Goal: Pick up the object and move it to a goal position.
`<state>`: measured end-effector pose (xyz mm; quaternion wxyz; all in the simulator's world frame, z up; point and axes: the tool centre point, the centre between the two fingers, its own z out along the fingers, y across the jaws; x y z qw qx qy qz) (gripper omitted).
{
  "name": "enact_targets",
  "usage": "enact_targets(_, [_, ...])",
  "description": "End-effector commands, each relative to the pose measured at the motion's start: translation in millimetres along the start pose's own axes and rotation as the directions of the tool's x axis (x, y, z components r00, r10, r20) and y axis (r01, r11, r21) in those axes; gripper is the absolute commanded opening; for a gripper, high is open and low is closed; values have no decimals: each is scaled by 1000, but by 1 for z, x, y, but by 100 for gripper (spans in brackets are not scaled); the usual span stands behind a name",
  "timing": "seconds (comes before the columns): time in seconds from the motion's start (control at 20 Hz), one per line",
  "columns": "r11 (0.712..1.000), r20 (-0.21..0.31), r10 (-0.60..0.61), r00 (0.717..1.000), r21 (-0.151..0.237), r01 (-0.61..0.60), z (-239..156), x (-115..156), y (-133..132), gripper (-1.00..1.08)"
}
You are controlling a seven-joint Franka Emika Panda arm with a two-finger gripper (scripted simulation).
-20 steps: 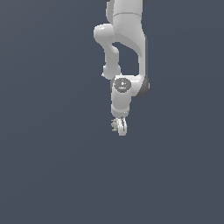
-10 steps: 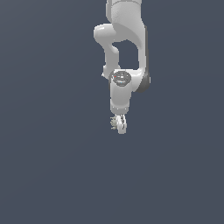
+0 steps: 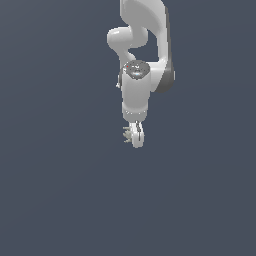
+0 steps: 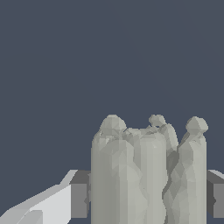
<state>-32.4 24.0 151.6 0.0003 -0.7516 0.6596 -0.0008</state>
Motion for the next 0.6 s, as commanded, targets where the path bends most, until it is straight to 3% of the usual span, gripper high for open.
enact_targets(0.0, [1000, 0, -1, 1000, -2, 1, -13, 2, -3, -100])
enact_targets(0.55, [1000, 1, -2, 1000, -2, 2, -26, 4, -7, -100])
